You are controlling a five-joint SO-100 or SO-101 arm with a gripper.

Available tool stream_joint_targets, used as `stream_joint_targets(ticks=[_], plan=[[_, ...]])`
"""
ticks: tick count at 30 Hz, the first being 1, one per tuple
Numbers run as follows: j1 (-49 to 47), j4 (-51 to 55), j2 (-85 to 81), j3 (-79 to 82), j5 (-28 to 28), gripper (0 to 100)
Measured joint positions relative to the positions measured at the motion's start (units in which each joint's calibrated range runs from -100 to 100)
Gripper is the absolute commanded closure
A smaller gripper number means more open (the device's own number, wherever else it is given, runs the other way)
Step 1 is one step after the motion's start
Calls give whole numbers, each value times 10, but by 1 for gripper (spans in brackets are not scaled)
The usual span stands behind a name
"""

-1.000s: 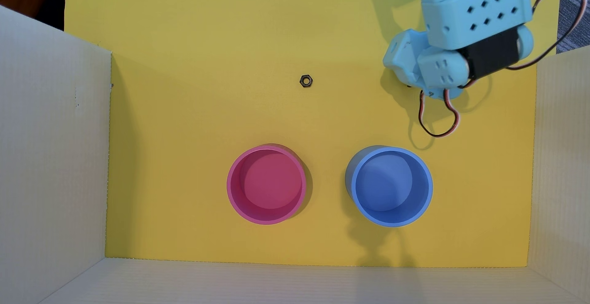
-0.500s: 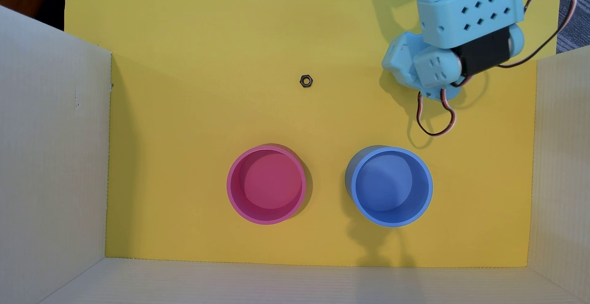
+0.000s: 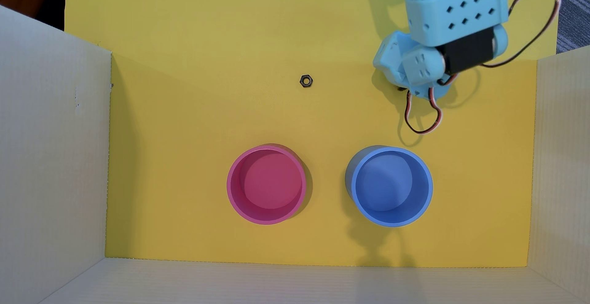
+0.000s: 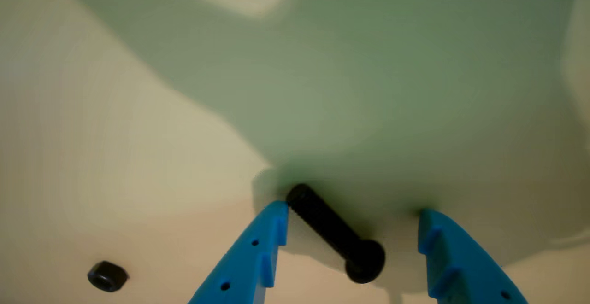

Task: Pick up the bolt and place it in the pink box

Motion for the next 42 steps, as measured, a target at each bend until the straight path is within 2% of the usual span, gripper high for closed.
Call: stream_joint_targets(ticks=[3,8,22,27,33,38,42], plan=[[0,-2,1,3,0,83],[-1,-7,3,3,0,97],[-1,-9,7,0,-6,99],[-1,7,8,-31,-36,99],[1,74,8,-154,-72,99],[31,95,8,-263,-124,99],[91,96,8,-332,-194,99]])
